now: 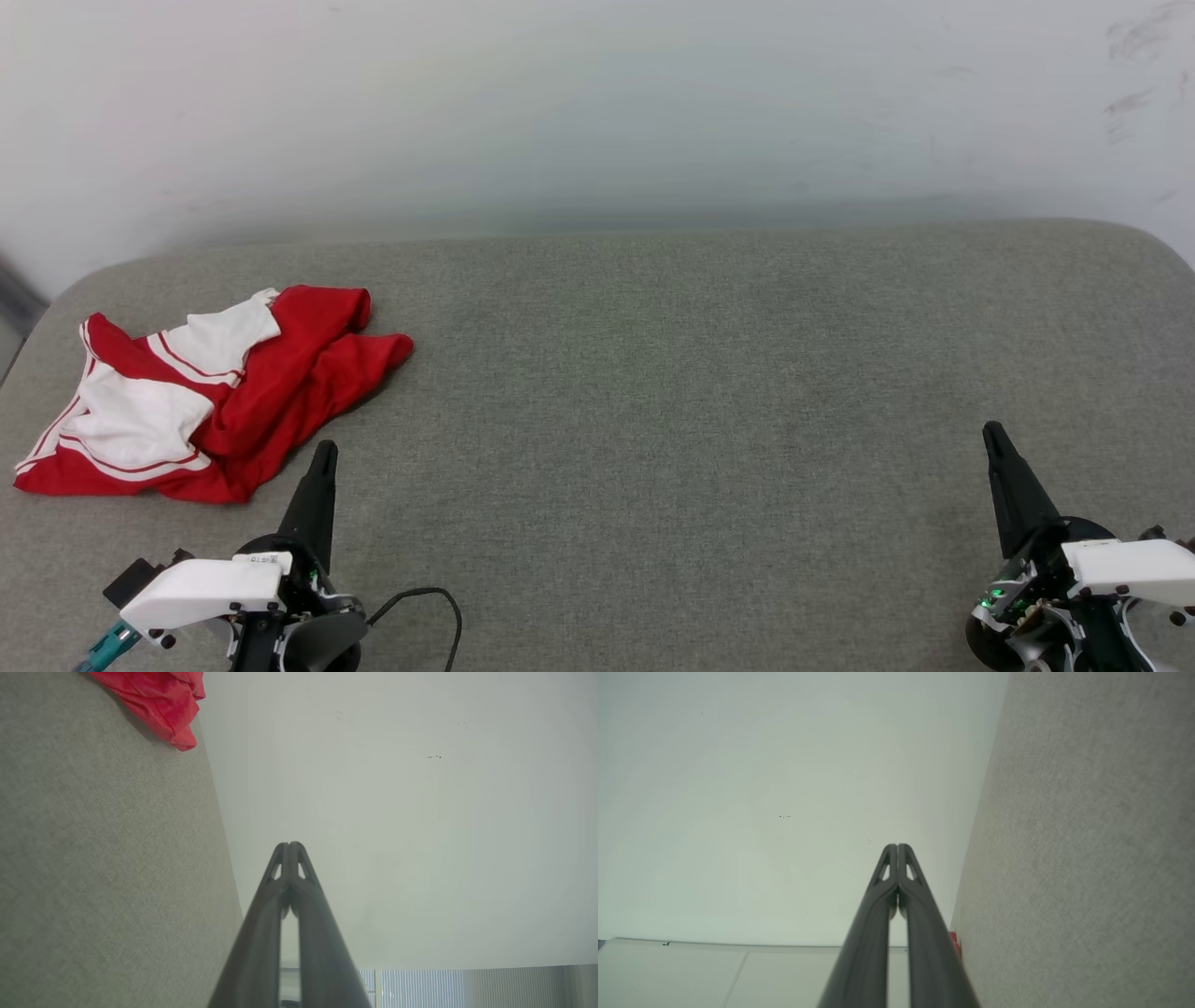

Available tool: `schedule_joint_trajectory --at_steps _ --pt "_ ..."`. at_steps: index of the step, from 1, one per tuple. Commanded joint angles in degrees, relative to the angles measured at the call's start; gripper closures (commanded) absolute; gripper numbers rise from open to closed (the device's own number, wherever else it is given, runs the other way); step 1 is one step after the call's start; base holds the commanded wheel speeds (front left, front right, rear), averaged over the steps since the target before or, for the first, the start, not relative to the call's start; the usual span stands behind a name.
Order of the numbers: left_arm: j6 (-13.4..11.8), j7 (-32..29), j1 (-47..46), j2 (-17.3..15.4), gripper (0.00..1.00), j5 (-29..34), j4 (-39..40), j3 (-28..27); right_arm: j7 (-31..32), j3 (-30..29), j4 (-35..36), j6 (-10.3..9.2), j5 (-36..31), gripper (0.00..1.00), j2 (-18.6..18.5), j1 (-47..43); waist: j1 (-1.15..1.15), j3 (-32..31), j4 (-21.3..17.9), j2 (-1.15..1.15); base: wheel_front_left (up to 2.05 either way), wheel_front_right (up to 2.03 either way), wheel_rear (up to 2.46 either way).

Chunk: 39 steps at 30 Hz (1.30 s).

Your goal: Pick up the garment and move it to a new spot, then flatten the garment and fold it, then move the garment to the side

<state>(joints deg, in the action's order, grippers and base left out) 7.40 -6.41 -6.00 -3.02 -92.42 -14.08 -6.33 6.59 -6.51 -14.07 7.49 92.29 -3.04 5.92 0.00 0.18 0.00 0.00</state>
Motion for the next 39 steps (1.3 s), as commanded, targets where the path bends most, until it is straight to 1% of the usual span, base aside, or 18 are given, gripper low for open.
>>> schedule_joint_trajectory --at_steps 1,7,8,11,15,19,23,32,39 --pt "0.2 -0.2 -0.5 0.1 1.00 0.3 0.0 -0.3 0.1 -0.1 -0.1 0.00 0.0 1.00 0.2 0.6 0.00 0.0 0.0 0.00 0.00 0.00 0.00" --pt "0.2 -0.2 -0.5 0.1 1.00 0.3 0.0 -0.3 0.1 -0.1 -0.1 0.00 -0.1 1.00 0.2 0.6 0.00 0.0 0.0 0.00 0.00 0.00 0.00" --pt "0.0 0.0 0.0 0.0 0.00 0.0 -0.1 0.0 0.0 0.0 -0.1 0.00 0.0 0.00 0.0 0.0 0.00 0.0 0.0 0.00 0.00 0.00 0.00" --pt "0.0 0.2 1.0 0.2 0.00 0.0 -1.2 0.3 -0.2 0.1 -1.3 0.00 0.0 0.00 0.1 -1.0 0.00 0.0 0.0 0.00 0.00 0.00 0.00" --pt "0.0 1.4 1.2 0.2 0.00 0.6 -0.3 0.3 -1.4 0.3 -1.2 0.00 -0.8 0.00 0.1 -1.2 0.00 0.0 0.0 0.00 0.00 0.00 0.00" --pt "-0.1 2.5 1.3 0.2 0.00 3.6 0.1 -0.5 -2.5 -0.1 -0.7 0.00 -4.1 0.00 0.1 -1.3 0.00 0.1 0.0 0.00 0.00 0.00 0.00" --pt "-0.9 3.6 1.2 0.2 0.00 8.8 1.6 -0.9 -3.6 -0.8 0.4 0.00 -8.5 0.00 0.1 -1.3 0.00 0.1 0.0 0.00 0.00 0.00 0.00" --pt "-5.0 5.9 1.8 0.2 0.00 21.8 5.3 0.8 -5.9 -0.9 4.5 0.00 -20.7 0.00 0.1 -1.9 0.00 0.3 0.0 0.00 0.00 0.00 0.00" --pt "-7.3 7.5 2.3 0.1 0.00 31.4 6.9 2.5 -7.6 0.5 7.7 0.00 -31.2 0.00 0.1 -2.6 0.00 0.4 0.0 0.00 0.00 0.00 0.00"
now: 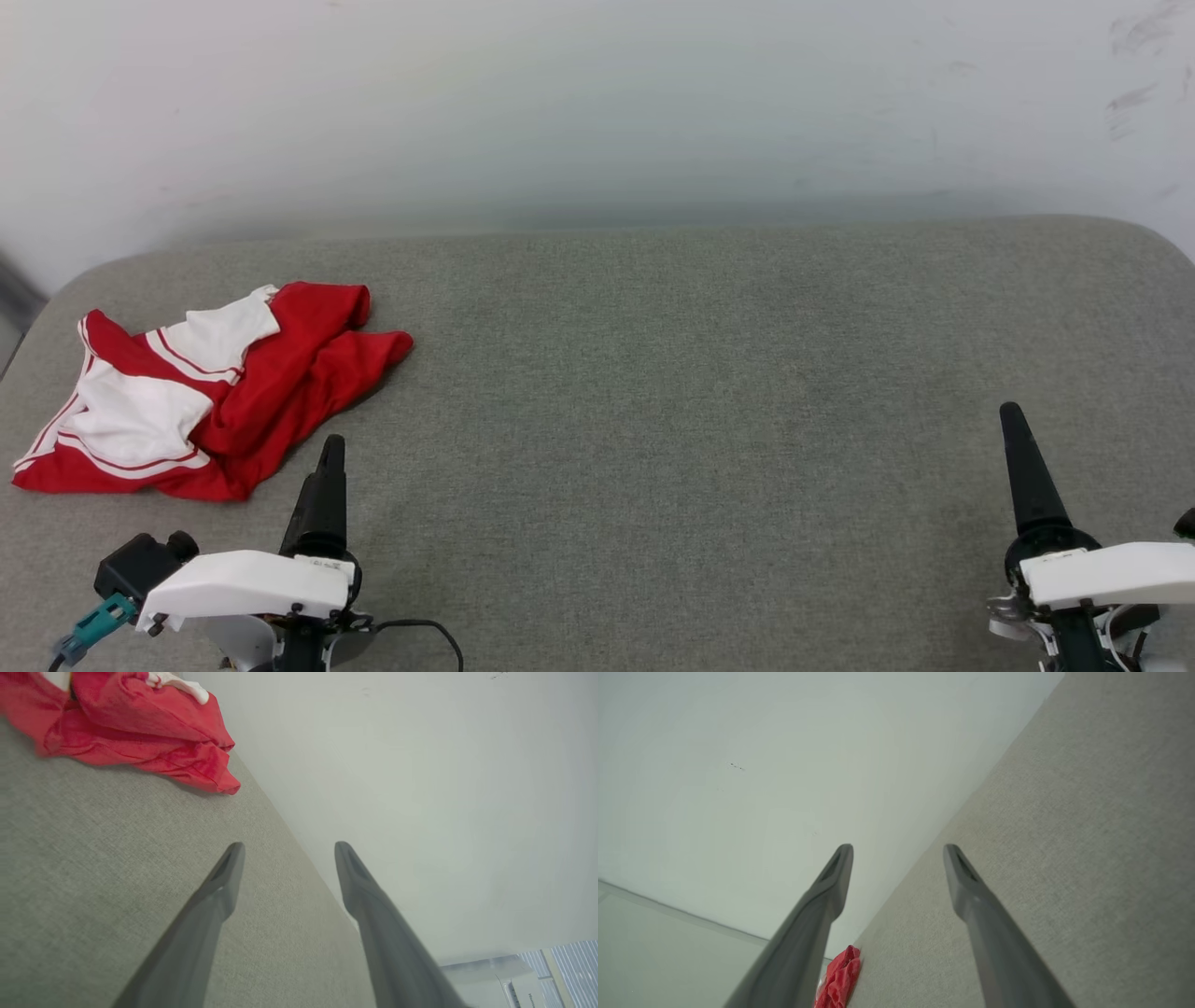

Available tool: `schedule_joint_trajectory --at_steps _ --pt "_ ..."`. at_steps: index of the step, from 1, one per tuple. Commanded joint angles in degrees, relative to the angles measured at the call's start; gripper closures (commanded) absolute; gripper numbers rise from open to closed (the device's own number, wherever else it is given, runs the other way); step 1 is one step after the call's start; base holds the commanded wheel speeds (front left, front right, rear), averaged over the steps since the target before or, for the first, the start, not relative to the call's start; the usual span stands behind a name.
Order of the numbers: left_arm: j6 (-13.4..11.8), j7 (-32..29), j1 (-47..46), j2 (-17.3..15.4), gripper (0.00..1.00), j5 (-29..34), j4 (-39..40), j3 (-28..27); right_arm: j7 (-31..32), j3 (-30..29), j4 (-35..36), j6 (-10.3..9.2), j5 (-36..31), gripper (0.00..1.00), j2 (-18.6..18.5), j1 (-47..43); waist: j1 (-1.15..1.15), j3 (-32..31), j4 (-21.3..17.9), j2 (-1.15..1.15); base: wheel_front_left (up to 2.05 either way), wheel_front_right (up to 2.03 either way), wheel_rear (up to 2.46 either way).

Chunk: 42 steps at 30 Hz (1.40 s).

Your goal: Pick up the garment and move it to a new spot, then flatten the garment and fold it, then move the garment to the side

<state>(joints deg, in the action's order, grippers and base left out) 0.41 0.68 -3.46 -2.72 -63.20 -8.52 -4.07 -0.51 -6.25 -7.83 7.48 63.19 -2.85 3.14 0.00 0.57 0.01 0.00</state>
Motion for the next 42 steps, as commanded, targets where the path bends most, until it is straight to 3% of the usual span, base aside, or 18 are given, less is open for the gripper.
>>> schedule_joint_trajectory --at_steps 1,22,42 --pt "-0.6 0.7 -0.2 -0.2 0.00 3.5 1.6 0.4 -0.7 0.5 1.8 0.01 -3.4 0.00 -0.1 0.1 0.00 0.0 0.0 0.00 0.00 0.00 0.00" --pt "-6.7 4.7 1.0 -2.0 0.00 21.9 4.3 4.8 -4.8 2.6 5.5 0.02 -23.6 0.00 -0.1 -1.9 0.00 0.1 0.1 0.00 0.00 0.00 0.00" --pt "-9.4 7.9 2.4 -3.4 0.00 34.8 6.6 8.4 -8.1 3.6 7.7 0.02 -38.4 0.00 -0.1 -3.4 0.00 0.2 0.2 0.00 0.00 0.00 0.00"
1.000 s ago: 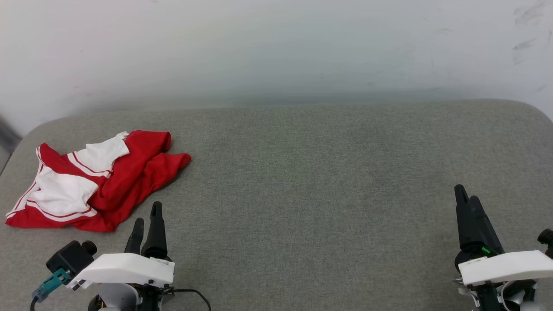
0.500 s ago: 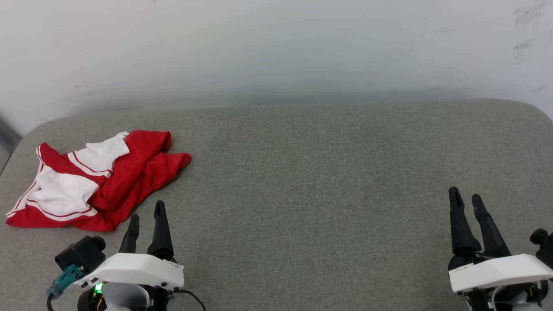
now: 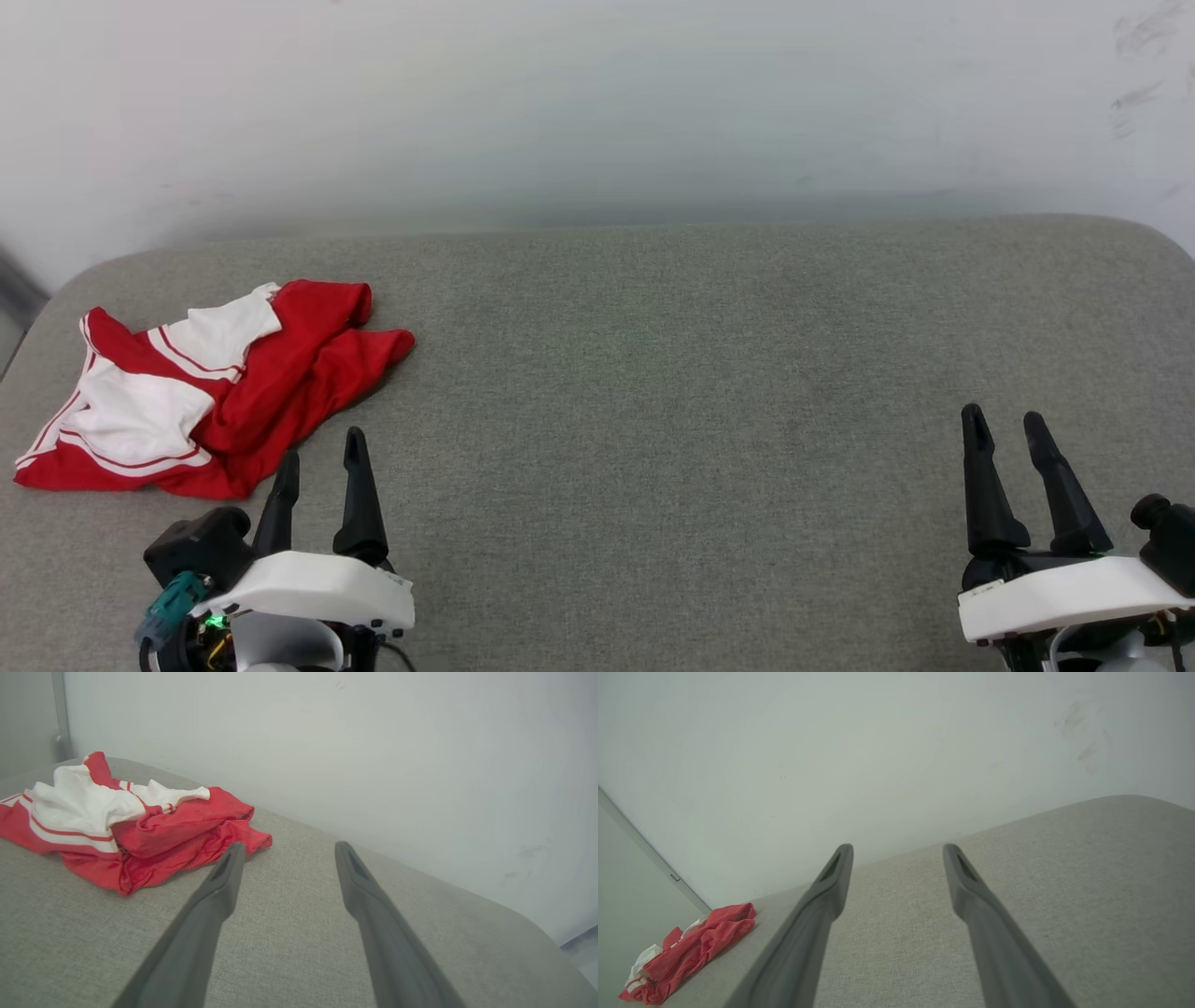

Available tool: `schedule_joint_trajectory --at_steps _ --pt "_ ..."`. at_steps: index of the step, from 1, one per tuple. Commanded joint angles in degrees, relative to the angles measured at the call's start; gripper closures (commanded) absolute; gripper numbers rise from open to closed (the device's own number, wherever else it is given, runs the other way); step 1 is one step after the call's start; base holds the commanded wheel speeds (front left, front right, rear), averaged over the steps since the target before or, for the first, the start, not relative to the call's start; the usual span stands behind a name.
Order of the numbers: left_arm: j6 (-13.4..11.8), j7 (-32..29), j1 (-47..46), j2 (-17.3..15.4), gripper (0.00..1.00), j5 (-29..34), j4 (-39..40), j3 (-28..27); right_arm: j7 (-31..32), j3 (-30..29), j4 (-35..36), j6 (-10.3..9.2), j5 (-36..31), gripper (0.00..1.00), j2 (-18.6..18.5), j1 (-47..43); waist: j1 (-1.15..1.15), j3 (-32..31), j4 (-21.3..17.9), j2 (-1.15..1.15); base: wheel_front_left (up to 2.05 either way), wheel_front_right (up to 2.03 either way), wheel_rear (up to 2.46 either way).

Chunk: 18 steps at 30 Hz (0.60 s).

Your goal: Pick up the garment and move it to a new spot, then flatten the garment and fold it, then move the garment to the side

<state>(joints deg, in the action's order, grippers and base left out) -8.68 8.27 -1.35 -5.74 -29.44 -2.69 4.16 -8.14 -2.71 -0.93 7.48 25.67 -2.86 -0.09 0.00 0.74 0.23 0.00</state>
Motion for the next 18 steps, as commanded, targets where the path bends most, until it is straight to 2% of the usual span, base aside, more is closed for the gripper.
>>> schedule_joint_trajectory --at_steps 1,18 --pt "-0.3 0.5 0.3 -0.4 0.00 1.6 0.9 0.3 -0.6 0.1 1.0 0.02 -1.5 0.00 -0.1 -0.3 0.00 0.0 0.0 0.00 0.00 0.00 0.00" --pt "1.0 3.0 1.7 0.2 0.00 11.1 2.8 0.7 -3.1 0.2 2.9 0.01 -10.4 0.00 -0.1 -1.6 0.00 0.3 0.0 0.00 0.00 0.00 0.00"
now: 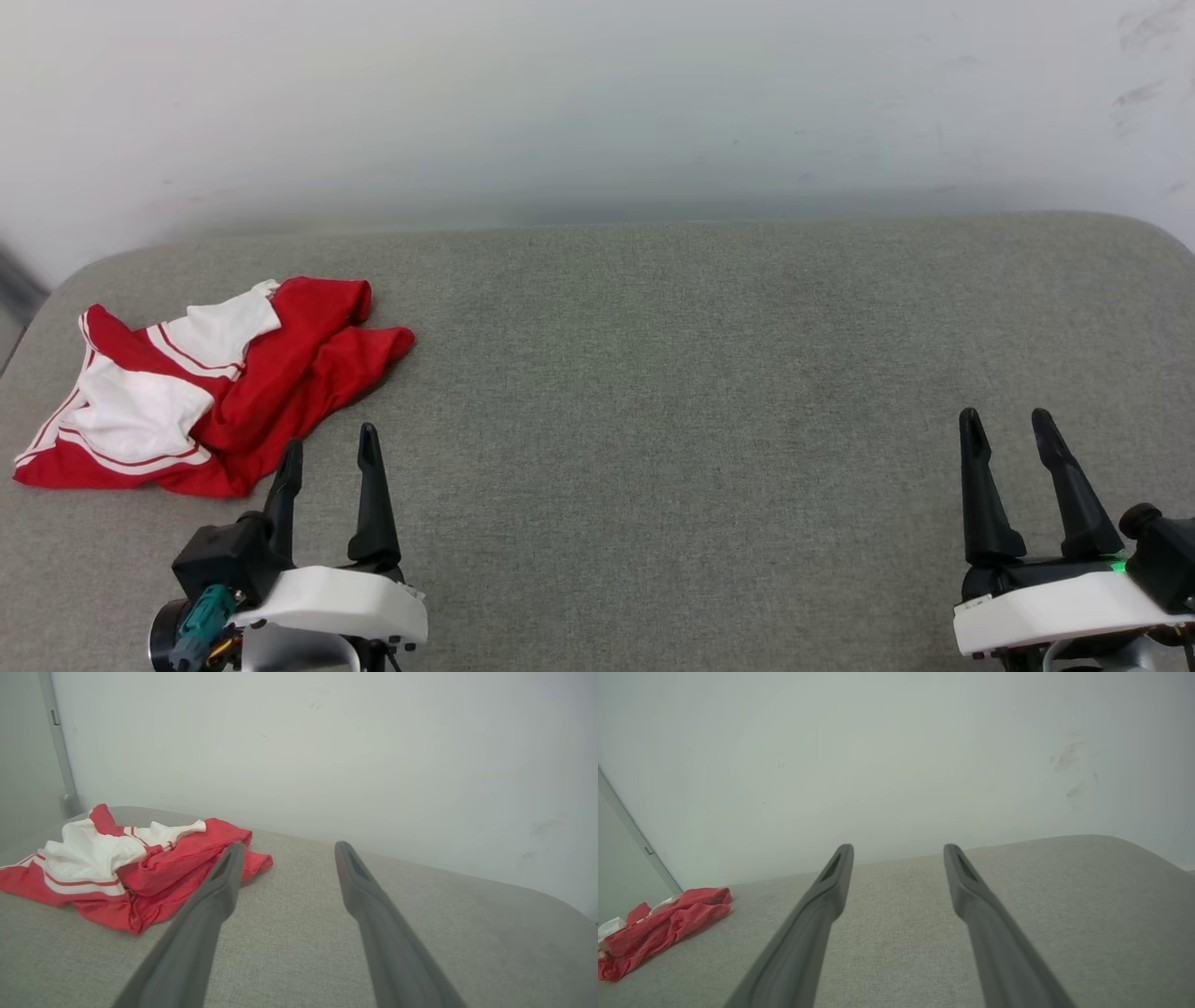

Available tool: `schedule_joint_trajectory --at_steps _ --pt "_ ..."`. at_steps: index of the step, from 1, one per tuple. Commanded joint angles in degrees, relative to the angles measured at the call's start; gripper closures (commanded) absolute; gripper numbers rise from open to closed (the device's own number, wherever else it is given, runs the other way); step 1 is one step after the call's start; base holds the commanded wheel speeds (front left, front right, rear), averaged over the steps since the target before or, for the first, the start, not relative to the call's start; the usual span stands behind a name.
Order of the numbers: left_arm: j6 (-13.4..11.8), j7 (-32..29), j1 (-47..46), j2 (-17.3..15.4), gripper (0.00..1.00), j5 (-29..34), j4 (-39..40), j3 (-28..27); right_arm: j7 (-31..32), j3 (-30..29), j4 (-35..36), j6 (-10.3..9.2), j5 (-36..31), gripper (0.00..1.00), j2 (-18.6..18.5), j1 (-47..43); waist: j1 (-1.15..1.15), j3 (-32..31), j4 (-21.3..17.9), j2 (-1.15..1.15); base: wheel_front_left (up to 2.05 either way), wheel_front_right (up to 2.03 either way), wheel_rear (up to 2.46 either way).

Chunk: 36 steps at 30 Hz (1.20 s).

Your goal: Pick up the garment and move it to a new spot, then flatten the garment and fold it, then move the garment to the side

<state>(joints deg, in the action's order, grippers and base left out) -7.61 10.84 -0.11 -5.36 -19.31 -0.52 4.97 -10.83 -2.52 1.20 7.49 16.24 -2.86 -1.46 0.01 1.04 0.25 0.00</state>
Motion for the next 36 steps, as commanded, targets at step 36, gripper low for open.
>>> schedule_joint_trajectory --at_steps 36 --pt "6.4 4.3 2.7 2.5 0.00 12.2 -0.3 -4.1 -4.3 0.5 0.9 -0.01 -8.5 0.00 0.0 -2.5 -0.01 0.6 0.2 0.00 0.00 0.00 0.00"
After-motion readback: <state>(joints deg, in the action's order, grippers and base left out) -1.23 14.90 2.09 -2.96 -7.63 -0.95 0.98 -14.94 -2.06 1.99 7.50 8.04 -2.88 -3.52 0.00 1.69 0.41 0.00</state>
